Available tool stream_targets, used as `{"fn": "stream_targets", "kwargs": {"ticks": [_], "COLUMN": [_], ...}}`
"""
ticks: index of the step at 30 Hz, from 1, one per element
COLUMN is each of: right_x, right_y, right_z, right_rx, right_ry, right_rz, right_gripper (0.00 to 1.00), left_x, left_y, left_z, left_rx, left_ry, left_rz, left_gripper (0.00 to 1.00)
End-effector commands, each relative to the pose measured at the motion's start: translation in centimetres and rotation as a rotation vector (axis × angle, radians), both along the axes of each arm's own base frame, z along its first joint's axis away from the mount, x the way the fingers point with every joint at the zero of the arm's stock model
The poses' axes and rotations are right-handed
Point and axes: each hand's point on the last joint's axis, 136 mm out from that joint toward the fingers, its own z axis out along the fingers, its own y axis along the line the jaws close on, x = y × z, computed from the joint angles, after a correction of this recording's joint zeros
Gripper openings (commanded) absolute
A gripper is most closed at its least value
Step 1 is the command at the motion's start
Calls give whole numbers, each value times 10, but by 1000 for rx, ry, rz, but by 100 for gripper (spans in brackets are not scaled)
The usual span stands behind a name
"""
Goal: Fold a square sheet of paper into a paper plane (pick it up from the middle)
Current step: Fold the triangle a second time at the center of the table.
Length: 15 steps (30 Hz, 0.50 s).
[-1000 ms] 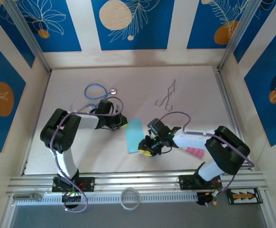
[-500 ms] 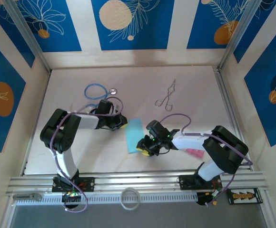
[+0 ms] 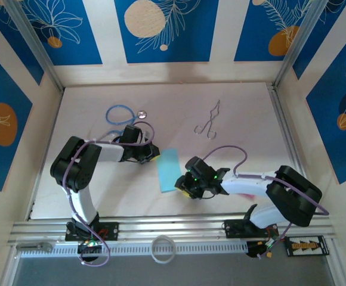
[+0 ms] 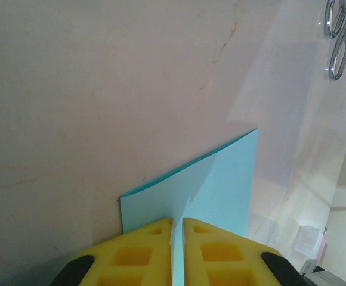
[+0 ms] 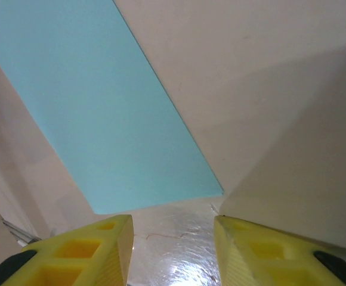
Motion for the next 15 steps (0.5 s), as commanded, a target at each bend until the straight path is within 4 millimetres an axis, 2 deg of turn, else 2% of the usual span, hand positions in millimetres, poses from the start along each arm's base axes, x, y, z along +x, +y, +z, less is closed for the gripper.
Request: {"fn": "stream_targets", "kwargs": {"ticks": [1, 10, 15], "right_x": [8, 31, 37], "right_y": [-7, 1, 9], "right_z": [-12, -1, 5], "right_rx": [-32, 20, 49], "right_ry": [3, -47, -70], "right_rz": [-41, -37, -23], "right_gripper": [42, 38, 38], "left_x": [-4, -5, -4], "left_y": [1, 0, -1], "left_z": [2, -1, 1], "left_rx": [5, 0, -4], "left_ry": [15, 23, 18], "left_rz": [-13, -20, -22], "left_gripper": [12, 12, 13]}}
